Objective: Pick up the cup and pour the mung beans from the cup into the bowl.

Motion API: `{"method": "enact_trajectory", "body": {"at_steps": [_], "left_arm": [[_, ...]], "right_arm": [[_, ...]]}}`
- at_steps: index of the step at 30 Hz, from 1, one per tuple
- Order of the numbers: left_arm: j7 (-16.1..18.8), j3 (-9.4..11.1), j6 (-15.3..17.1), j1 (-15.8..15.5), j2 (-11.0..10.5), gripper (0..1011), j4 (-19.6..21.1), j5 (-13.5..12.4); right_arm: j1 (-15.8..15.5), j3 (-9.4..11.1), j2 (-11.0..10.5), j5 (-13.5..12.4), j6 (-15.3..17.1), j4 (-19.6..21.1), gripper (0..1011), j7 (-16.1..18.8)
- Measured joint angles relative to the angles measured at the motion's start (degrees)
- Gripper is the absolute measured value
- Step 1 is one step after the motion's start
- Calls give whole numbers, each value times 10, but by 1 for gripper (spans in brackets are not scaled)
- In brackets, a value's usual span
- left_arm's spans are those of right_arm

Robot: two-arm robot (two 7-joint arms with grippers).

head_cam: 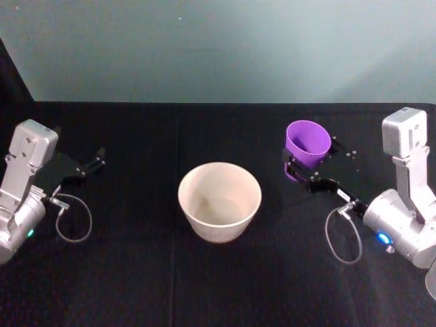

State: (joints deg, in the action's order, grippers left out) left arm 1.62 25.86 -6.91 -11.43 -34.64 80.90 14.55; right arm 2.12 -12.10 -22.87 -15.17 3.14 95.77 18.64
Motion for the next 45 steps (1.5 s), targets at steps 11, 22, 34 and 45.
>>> {"method": "enact_trajectory", "body": {"at_steps": [11,22,34,45], "left_arm": [[0,0,0,0,0,1000,0,0],[0,0,0,0,0,1000,0,0],[0,0,0,0,0,1000,0,0],[0,0,0,0,0,1000,0,0]], "right_arm": [[0,0,0,1,-1,-1,718,0],[0,0,0,1,-1,-1,718,0],[0,0,0,1,-1,-1,718,0],[0,0,0,1,-1,-1,718,0]]}}
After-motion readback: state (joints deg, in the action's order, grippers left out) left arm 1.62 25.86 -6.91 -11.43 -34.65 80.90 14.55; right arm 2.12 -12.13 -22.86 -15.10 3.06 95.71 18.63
